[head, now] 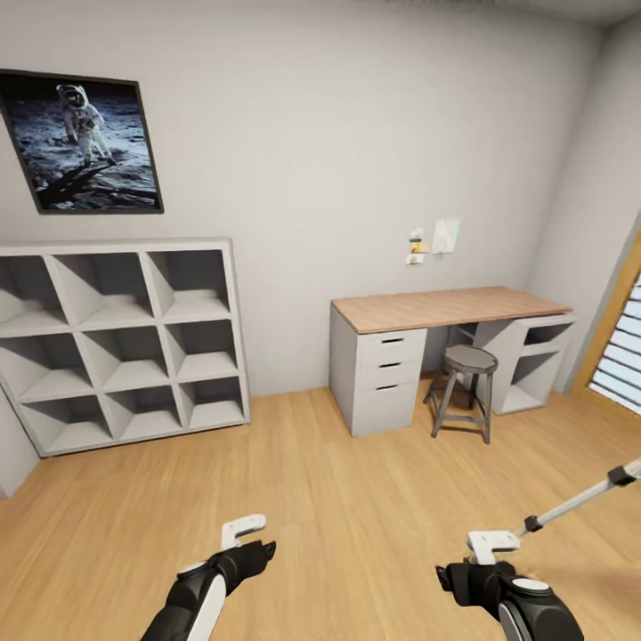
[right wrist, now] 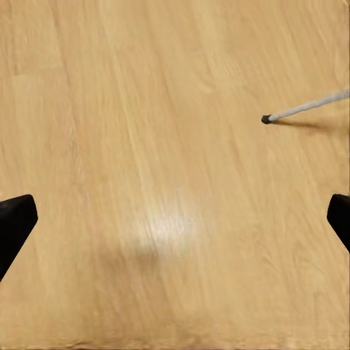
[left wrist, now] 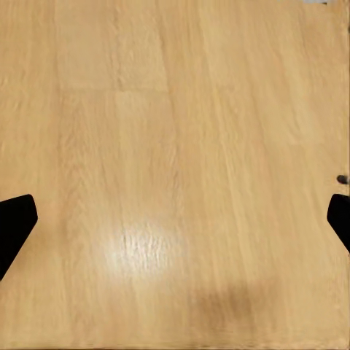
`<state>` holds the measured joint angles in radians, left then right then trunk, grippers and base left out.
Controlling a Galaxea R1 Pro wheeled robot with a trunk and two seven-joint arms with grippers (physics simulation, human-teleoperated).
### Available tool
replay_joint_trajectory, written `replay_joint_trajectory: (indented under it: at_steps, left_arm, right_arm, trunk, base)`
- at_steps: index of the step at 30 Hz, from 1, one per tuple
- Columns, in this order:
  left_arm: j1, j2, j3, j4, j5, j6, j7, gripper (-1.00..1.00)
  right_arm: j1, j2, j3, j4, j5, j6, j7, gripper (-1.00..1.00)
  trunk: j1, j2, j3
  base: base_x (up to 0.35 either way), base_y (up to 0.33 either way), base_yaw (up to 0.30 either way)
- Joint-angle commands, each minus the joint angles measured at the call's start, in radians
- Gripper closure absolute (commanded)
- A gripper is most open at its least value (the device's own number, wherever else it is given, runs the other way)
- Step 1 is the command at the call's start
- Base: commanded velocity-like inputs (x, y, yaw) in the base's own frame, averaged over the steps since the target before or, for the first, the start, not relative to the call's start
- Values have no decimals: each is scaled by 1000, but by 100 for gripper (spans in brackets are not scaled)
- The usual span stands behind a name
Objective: Attach the digital camera to the camera tripod in the bedroom.
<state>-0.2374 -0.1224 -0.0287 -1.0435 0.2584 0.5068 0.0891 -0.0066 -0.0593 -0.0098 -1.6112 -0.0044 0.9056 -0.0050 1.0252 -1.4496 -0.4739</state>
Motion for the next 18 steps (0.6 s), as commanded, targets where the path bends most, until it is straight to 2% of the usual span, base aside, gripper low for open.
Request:
replay_joint_trajectory:
  at_steps: [1,3,9,14,18]
  left_arm:
    - [0,0,-13,-1,10,4,10,-100]
    - [0,0,-34,-1,13,4,11,-100]
    - [0,0,-53,-1,17,4,12,-100]
    - [0,0,-56,-1,16,4,11,-100]
    - [0,0,-59,-1,15,4,12,-100]
  right_arm:
    - [3,-8,-9,-1,-3,5,0,-100]
    - [9,-22,-35,-2,-3,5,0,-100]
    - [3,-34,-59,-2,-3,5,0,-100]
    - [-1,-35,-62,-2,-3,4,0,-100]
    - [-6,-34,-63,-2,-3,4,0,-100]
  trunk:
    - [0,0,-1]
    - [0,0,-1]
    - [0,0,-1]
    - [0,0,-1]
    - [0,0,-1]
  base:
    - [-114,114,-265]
    - [-75,75,-265]
    - [-32,32,-265]
    - [-6,-21,-265]
    - [-2,-151,-265]
